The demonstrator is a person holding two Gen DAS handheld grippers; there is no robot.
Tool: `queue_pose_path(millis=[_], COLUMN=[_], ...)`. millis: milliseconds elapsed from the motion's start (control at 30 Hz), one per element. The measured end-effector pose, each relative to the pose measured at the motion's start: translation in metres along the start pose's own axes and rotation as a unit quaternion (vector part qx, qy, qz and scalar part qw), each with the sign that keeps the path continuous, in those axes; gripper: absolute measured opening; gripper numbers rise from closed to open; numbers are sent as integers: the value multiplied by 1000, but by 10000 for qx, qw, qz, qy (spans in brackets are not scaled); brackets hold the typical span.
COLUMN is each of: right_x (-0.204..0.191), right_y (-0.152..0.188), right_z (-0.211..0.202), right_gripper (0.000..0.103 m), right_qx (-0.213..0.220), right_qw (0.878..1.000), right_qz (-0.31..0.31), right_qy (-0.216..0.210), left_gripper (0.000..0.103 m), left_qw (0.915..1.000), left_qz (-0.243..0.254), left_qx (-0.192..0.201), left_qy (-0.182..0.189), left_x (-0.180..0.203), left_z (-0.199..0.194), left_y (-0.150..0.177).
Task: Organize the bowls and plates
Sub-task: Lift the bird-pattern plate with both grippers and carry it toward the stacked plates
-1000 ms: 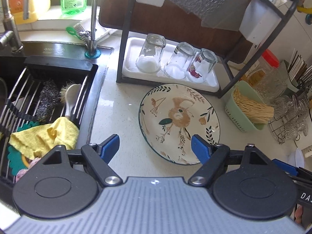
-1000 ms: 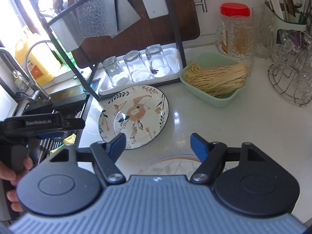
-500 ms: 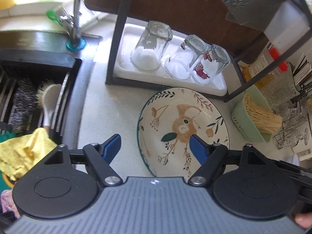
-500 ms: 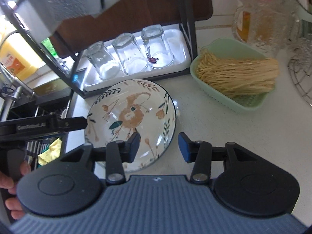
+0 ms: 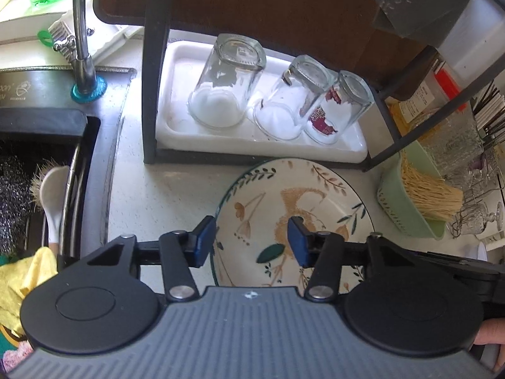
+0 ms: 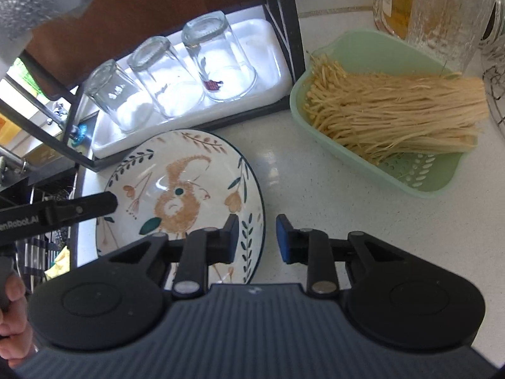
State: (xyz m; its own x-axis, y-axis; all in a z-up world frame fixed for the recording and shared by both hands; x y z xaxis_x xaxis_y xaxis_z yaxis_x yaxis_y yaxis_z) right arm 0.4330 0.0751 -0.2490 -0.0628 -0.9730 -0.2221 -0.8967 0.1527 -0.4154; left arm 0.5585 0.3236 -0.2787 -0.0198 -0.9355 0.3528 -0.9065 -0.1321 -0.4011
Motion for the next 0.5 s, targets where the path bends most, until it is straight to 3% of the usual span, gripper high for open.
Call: queue_pose_path(millis=[133, 500], right_x=[0, 3], right_y=[-1, -9], right_z=[7, 18], right_gripper=[18, 18], right_qx=[-65, -174], right_qw=[10000, 9992], right_qz=[-8, -204], right_qy=[-64, -281], left_gripper=[49, 49], left_qw=[10000, 9990], left_qz=[-64, 87], left_qx=[-23, -449], left_qy=[-62, 4], left_x=[-7, -7], left_z=[5, 21], left_y=[-4, 0])
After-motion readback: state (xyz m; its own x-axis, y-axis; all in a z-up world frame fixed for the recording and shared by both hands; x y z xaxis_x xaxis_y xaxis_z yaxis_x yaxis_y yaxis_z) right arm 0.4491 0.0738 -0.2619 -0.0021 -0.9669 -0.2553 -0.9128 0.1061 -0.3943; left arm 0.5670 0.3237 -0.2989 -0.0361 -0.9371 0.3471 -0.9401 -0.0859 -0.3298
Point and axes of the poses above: each gripper's, at about its wrist camera, not at the fingertips, and z roughly the way its jaws point, x to its right, y to its underside, the point moved 6 cm from there along z, roughly the way its jaws point, and after that the axes turned 2 degrees about -x, right-handed, at the moved point
